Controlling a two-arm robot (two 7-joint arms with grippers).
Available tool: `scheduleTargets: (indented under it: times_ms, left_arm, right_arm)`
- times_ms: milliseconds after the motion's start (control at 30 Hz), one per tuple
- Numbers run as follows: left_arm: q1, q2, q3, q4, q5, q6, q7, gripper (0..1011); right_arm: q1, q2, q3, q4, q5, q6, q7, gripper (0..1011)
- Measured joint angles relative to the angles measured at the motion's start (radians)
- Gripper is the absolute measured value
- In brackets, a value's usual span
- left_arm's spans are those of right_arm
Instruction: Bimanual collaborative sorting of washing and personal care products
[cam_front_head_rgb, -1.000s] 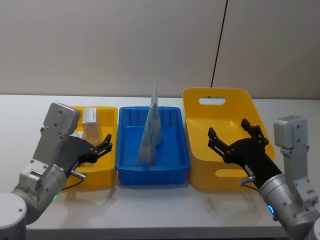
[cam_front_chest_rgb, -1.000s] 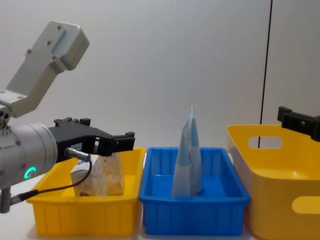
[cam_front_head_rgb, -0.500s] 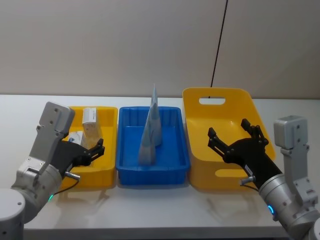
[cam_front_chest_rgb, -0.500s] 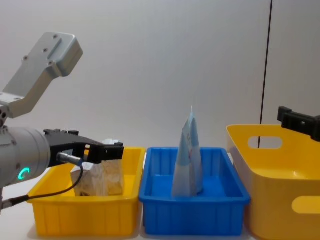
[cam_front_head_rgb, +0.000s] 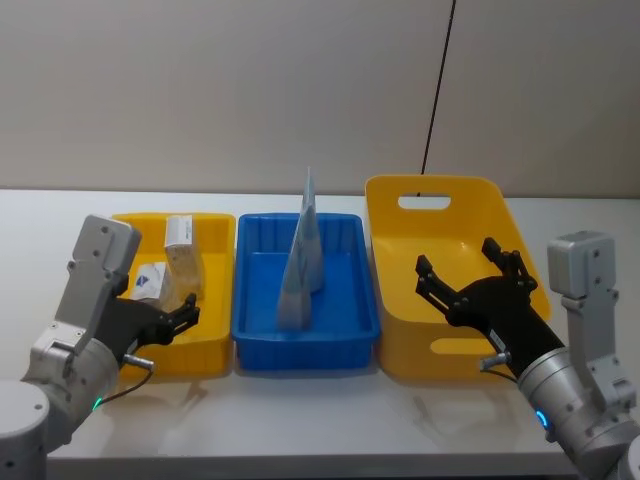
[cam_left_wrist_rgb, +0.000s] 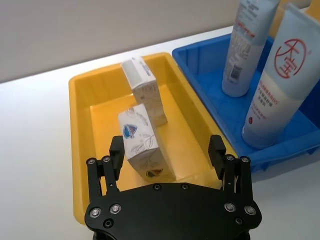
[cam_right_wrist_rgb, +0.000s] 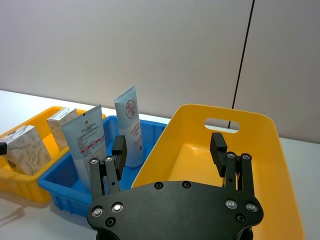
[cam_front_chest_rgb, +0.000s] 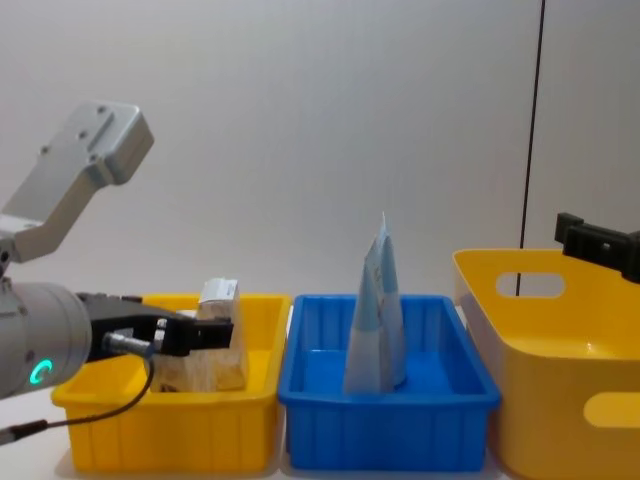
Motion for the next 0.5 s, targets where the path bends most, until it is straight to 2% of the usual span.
scheduleTargets:
  times_ms: [500]
  left_arm:
    - [-0.023, -0.039, -0.016, 0.084, -0.005, 0.008, 0.003, 1001]
  right_arm:
    - [0.000, 0.000, 0.000, 0.000, 0.000, 0.000, 0.000, 1002]
